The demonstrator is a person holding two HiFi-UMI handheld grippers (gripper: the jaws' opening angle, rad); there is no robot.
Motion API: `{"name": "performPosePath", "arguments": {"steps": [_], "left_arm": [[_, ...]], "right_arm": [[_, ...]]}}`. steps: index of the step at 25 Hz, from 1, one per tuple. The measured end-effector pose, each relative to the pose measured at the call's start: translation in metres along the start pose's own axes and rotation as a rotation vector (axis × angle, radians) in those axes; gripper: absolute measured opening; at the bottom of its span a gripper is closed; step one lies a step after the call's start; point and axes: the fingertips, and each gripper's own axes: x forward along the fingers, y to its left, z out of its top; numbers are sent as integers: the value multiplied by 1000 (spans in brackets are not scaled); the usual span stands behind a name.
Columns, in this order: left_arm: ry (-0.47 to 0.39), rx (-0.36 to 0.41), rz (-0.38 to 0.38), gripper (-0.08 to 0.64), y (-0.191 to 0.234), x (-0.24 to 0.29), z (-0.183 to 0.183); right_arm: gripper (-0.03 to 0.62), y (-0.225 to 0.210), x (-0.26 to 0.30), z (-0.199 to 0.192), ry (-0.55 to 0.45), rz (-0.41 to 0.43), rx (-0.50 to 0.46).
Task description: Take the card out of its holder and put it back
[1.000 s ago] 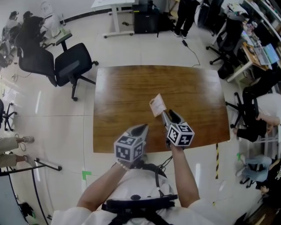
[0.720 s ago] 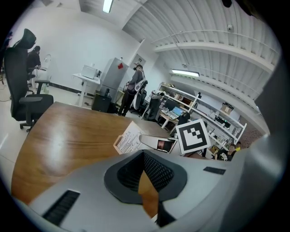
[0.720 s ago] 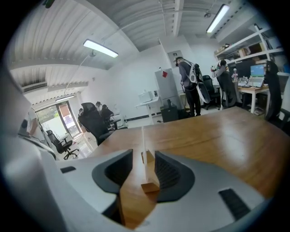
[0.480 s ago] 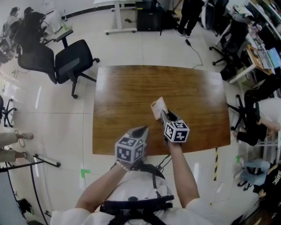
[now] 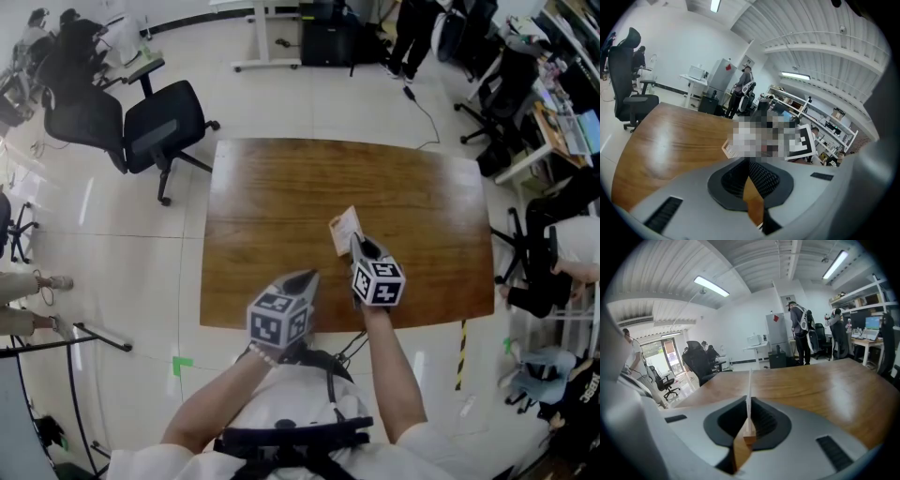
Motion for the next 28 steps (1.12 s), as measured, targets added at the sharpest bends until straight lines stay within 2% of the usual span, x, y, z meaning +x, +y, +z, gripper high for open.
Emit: {"name": "performPosePath", "arguments": {"steps": [14, 23, 28], "left_arm": [[-2, -7, -1, -5, -1, -8, -7], [-13, 11, -10, -5, -3, -14, -4], [-34, 29, -8, -5, -8, -21, -1]], "right_arm": [[26, 5, -20, 28, -79, 7, -19], [26, 11, -49, 68, -166, 11, -44], [26, 18, -86, 94, -242, 19, -40]]}}
